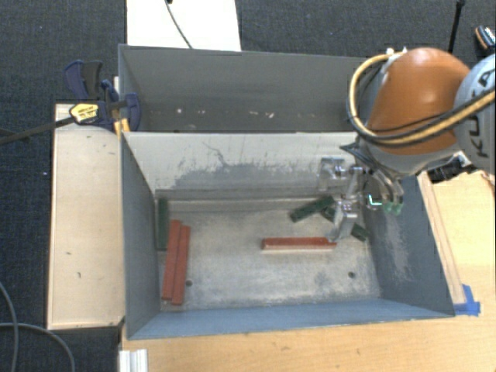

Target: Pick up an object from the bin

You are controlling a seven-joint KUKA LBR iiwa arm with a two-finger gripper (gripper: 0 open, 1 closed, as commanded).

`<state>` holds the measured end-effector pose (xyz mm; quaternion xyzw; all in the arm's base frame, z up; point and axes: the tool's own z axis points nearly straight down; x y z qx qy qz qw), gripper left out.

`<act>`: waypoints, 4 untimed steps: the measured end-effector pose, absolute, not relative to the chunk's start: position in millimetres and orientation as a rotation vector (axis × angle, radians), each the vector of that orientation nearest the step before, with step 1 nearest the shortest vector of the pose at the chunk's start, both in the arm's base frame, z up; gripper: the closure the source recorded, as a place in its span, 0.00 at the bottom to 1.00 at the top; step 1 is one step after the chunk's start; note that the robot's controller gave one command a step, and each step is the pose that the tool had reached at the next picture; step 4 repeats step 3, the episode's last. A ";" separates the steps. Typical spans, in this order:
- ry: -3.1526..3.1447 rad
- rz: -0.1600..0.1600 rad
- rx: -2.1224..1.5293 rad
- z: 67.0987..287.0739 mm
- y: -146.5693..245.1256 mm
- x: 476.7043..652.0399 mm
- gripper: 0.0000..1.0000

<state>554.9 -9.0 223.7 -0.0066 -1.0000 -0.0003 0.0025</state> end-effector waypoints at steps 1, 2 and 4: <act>-3.125 -0.002 0.262 66.1 -19.7 526.9 0.00; -3.133 0.000 0.263 70.5 -19.6 529.5 1.00; -3.144 0.002 0.220 220.7 -29.7 519.2 1.00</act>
Offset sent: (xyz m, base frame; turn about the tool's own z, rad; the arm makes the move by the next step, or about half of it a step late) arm -0.0259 -0.0106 -0.1537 -0.1813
